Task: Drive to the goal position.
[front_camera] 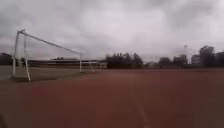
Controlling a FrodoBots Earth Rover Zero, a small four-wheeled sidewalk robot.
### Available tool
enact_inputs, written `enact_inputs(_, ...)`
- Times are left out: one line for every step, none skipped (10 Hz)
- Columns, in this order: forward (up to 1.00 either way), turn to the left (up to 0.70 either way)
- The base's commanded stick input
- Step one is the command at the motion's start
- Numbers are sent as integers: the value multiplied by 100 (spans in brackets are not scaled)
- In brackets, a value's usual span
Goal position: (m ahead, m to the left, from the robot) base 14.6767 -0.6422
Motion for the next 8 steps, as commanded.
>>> enact_inputs(70,0)
enact_inputs(70,0)
enact_inputs(70,0)
enact_inputs(70,0)
enact_inputs(70,0)
enact_inputs(70,0)
enact_inputs(70,0)
enact_inputs(70,0)
